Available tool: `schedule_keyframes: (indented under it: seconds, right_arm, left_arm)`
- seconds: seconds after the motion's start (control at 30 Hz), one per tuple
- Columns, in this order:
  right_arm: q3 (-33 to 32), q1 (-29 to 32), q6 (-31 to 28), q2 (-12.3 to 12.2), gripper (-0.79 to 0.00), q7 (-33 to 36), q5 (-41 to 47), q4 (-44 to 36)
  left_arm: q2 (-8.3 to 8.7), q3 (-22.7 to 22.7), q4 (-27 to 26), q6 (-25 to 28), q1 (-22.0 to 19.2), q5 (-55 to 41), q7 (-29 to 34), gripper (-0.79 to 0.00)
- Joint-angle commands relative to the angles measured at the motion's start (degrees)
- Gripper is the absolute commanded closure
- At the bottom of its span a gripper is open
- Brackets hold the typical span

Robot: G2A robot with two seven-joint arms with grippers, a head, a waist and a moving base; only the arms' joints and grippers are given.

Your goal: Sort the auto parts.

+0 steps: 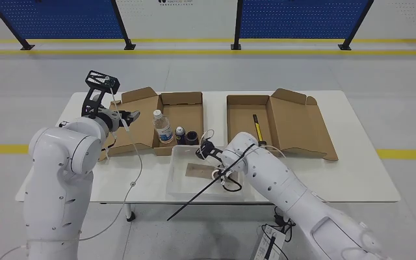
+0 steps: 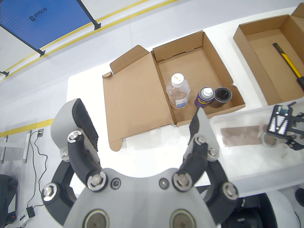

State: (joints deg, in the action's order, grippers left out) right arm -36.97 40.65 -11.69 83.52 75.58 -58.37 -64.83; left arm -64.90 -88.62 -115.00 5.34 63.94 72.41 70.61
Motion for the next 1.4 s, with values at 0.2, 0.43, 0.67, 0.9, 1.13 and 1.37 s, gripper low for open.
schedule_keyframes:
  seconds: [0.2, 0.43, 0.67, 0.9, 1.13, 1.37]
  right_arm:
    - [0.4, -0.4, -0.3, 0.7, -0.283, -1.3, 0.9, 2.5]
    - [0.6, -0.7, -0.6, 1.1, -0.203, -1.5, 1.2, 3.9]
    - [0.6, -0.9, -1.0, 1.4, 0.0, -1.5, 1.4, 4.6]
    - [0.3, -1.5, -1.2, 1.6, 0.0, -1.2, 1.5, 4.6]
    - [-3.3, -1.9, -0.7, 0.9, 0.0, -1.3, 3.7, 1.3]
    - [-10.8, 0.1, -1.7, -1.2, 0.0, -0.6, 9.0, -5.1]
  left_arm:
    - [0.0, 0.0, 0.0, 0.0, 0.0, 0.0, 0.0, -0.785]
    - [0.0, 0.0, 0.0, 0.0, 0.0, 0.0, 0.0, -0.785]
    - [0.0, 0.0, 0.0, 0.0, 0.0, 0.0, 0.0, -0.785]
    - [0.0, 0.0, 0.0, 0.0, 0.0, 0.0, 0.0, -0.785]
    - [0.0, 0.0, 0.0, 0.0, 0.0, 0.0, 0.0, -0.785]
    - [0.0, 0.0, 0.0, 0.0, 0.0, 0.0, 0.0, -0.785]
